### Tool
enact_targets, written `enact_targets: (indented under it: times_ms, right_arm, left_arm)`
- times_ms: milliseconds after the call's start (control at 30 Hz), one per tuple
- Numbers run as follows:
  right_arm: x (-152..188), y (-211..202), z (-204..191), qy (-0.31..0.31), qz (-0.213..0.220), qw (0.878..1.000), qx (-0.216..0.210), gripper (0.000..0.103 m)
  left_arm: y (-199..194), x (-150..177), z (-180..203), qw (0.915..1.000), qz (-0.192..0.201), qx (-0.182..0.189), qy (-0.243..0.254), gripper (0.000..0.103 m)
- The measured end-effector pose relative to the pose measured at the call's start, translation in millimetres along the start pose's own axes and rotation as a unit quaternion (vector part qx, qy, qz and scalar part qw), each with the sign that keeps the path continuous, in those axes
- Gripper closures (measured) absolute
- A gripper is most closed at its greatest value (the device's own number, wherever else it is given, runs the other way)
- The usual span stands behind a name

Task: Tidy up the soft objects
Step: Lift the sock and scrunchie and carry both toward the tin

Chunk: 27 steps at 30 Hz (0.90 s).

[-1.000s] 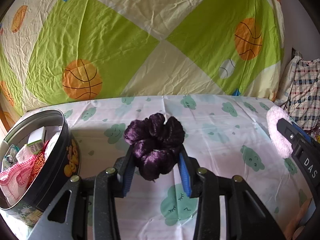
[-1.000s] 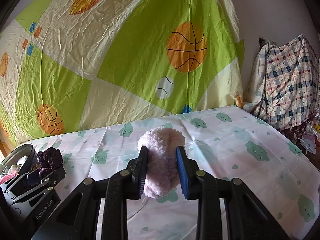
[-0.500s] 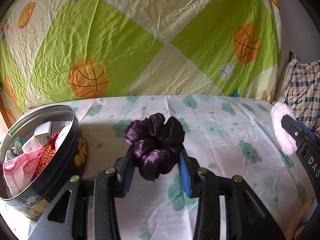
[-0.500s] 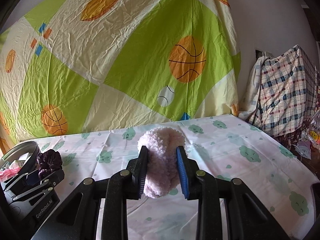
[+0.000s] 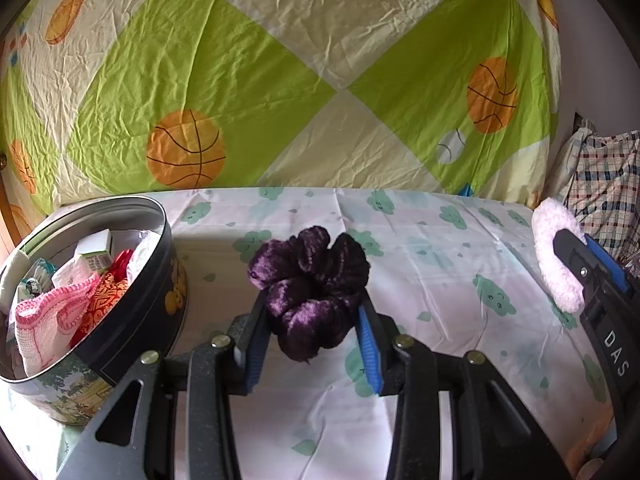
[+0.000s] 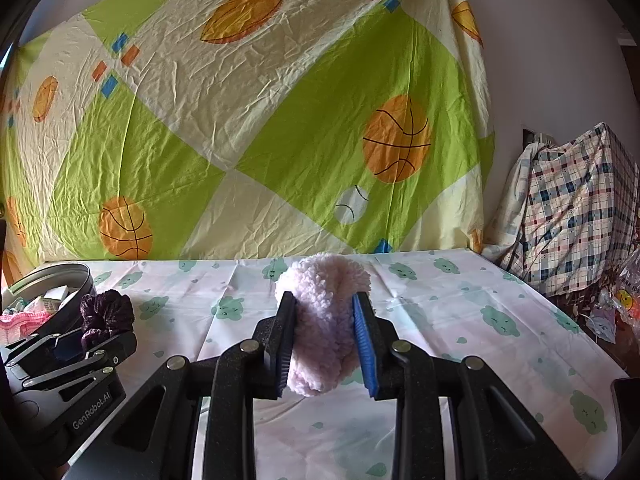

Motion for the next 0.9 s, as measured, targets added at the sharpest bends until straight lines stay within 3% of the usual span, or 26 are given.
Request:
enact_targets:
  times_ms: [900]
  right_arm:
    - [-14.1,-30.5,-50.3,0.004,0.025,0.999,-0.047,0.072]
  left_arm:
    - [-34.4,-7.4,-39.6,0.9997,0.018,-0.002,-0.014,0.064]
Point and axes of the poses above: each gripper's, at about its wrist camera, not at the fingertips, and y roughly the way its jaws point, z to its right, x to its underside, the point moved 4 cm from there along y, roughly the way its jaws point, and after that the axes turned 15 degrees about -y, right-handed, at the moved point
